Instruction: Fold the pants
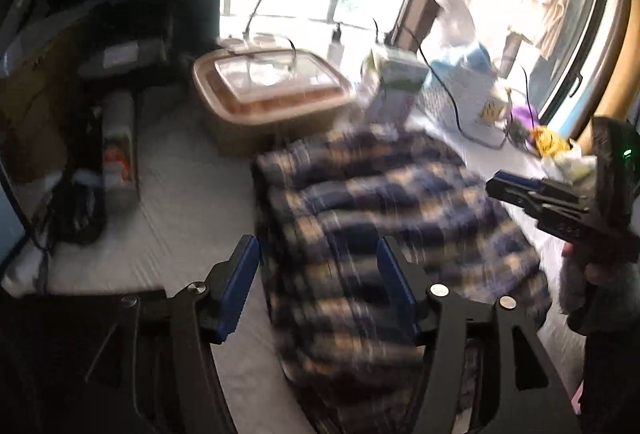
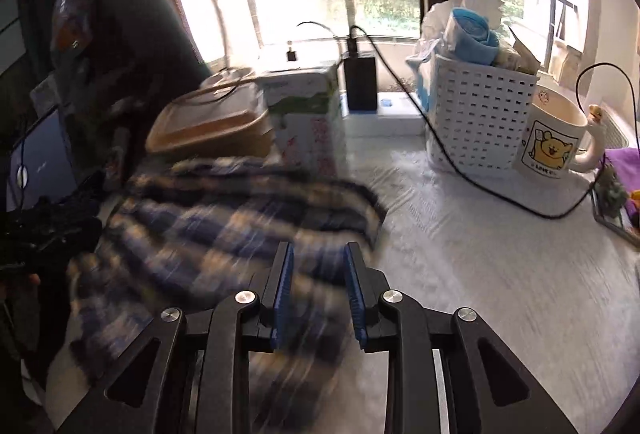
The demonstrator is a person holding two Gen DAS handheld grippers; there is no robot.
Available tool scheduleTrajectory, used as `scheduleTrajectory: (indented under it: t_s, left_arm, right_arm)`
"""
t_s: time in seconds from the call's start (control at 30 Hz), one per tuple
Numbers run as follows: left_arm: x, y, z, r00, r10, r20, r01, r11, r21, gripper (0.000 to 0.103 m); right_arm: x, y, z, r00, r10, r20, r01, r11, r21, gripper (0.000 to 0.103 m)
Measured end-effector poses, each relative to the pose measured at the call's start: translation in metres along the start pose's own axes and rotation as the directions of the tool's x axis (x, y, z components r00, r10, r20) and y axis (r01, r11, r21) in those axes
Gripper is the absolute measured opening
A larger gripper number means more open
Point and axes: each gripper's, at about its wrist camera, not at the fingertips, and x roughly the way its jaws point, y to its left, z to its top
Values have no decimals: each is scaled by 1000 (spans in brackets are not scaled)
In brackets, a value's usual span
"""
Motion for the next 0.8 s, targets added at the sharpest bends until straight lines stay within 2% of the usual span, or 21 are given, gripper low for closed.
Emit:
scheduleTrajectory:
  t_s: [0.03, 0.07, 0.23, 0.33, 0.6, 0.8]
  left_arm:
    - [4, 1, -6, 1000, 4, -17, -4, 1000, -8, 62]
    - [9, 2, -10, 1000, 3, -30, -3, 1000, -20, 62]
    - [19, 8, -34, 997, 0, -72, -4, 999, -44, 62]
    - [14, 3, -41, 999, 23, -48, -23, 1000, -7, 62]
    - [8, -4, -53, 998, 44, -48, -43, 999, 5, 62]
    - [-11, 1, -67, 998, 20, -68, -22, 999, -34, 63]
  right_arm:
    - [-3, 3, -3, 1000, 5, -3, -5, 1000, 1, 52]
    - [-5, 7, -9, 1000, 12, -8, -12, 1000, 1, 61]
    - [-2, 20, -41, 998, -5, -67, 3, 1000, -25, 62]
    - [4, 23, -62, 993, -34, -110, 31, 999, -31, 62]
    - [-10, 29, -85, 989, -105, -101, 98, 993, -71, 62]
    - [-25, 24, -97, 990, -104, -99, 98, 993, -59, 63]
